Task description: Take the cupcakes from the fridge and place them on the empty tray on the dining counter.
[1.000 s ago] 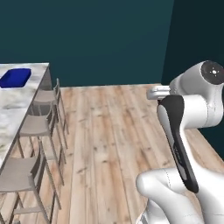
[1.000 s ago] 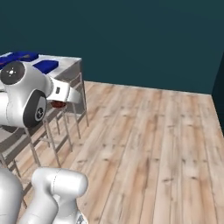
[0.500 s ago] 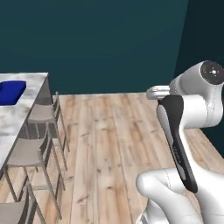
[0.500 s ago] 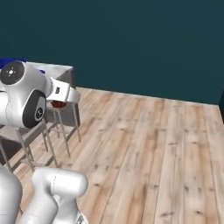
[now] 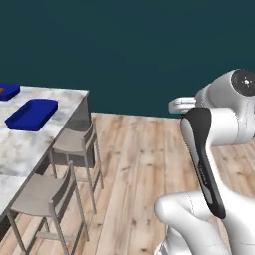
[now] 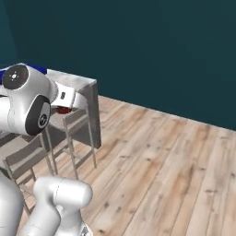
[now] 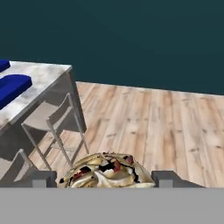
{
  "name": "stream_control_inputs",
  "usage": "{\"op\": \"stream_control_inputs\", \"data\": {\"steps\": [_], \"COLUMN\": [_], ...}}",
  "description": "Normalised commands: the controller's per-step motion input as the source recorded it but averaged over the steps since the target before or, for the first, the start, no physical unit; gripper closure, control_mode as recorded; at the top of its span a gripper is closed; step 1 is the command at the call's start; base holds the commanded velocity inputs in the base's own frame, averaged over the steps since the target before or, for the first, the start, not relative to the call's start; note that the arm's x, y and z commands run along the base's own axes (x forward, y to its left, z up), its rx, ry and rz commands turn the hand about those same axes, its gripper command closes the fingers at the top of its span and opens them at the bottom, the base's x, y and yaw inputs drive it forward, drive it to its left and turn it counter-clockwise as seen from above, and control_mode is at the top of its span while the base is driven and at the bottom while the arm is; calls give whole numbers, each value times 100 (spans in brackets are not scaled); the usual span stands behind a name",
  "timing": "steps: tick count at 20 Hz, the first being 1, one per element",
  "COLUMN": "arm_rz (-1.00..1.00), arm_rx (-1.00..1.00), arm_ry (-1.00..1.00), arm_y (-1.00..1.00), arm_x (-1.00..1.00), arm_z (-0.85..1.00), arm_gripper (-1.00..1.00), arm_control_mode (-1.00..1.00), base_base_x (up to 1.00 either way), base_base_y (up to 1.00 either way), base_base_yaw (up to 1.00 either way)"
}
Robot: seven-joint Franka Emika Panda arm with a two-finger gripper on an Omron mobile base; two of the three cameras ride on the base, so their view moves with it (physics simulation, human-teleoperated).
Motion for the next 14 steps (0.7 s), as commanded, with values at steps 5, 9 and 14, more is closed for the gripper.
{"op": "stream_control_inputs", "data": {"steps": [5,9,14], "arm_rz": [0,0,0], "arm_rx": [0,0,0], "arm_ry": [0,0,0], "arm_y": [0,0,0], "arm_x": [0,0,0], "arm_z": [0,0,0], "arm_gripper": [100,100,100], "arm_control_mode": [100,100,100], "base_base_x": [100,100,100], "base_base_y": [-54,-52,-51], "base_base_yaw": [44,46,50]}}
